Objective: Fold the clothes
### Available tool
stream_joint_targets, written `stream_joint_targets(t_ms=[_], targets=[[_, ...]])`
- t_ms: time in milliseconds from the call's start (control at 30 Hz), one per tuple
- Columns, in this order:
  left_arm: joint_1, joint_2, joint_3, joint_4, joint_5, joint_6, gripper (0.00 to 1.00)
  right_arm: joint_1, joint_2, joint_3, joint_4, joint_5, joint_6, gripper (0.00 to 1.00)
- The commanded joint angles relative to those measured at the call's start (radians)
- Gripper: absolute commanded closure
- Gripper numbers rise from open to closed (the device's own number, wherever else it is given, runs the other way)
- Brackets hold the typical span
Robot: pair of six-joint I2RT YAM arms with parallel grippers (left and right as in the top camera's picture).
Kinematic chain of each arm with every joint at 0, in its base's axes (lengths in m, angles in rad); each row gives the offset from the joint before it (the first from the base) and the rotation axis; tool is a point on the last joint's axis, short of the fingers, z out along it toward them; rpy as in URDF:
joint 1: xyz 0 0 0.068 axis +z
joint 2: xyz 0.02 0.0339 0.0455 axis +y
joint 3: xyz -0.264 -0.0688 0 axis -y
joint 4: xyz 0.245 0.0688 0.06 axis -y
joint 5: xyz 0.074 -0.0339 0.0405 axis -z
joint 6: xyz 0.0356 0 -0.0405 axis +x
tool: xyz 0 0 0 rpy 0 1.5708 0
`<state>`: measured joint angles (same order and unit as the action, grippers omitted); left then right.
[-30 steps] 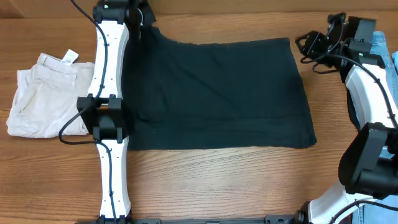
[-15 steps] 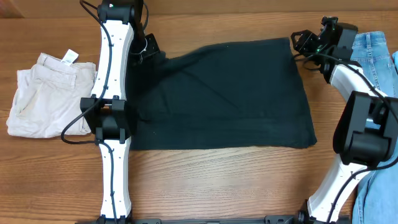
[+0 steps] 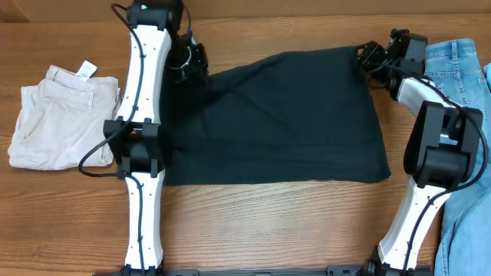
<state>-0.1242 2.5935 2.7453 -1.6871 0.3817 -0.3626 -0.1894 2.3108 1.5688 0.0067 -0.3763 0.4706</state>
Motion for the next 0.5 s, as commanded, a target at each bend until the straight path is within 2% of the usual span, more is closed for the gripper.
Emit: stream_joint_targets(t_ms=[0, 33, 100, 233, 300, 467], targets=[[-0.061, -0.037, 0.016, -0.003, -0.289, -0.043, 0.96, 0.013, 0.009, 0.027, 0.008, 0.039, -0.003, 0.46], [-0.082, -0.037, 0.016, -0.003, -0.378, -0.053, 0.96, 0.016, 0.01, 0.027, 0.002, 0.04, -0.003, 0.46], [-0.095, -0.038, 0.016, -0.003, -0.43, -0.057, 0.96, 0.019, 0.013, 0.027, 0.0, 0.04, -0.001, 0.46], [-0.109, -0.038, 0.016, -0.003, -0.434, -0.053, 0.96, 0.04, 0.037, 0.027, -0.023, 0.109, 0.042, 0.46], [-0.112, -0.038, 0.016, -0.003, -0.427, -0.052, 0.96, 0.059, 0.058, 0.027, -0.031, 0.142, 0.061, 0.42], [-0.112, -0.038, 0.016, -0.003, -0.415, -0.041, 0.96, 0.1, 0.072, 0.028, -0.008, 0.194, 0.061, 0.43]])
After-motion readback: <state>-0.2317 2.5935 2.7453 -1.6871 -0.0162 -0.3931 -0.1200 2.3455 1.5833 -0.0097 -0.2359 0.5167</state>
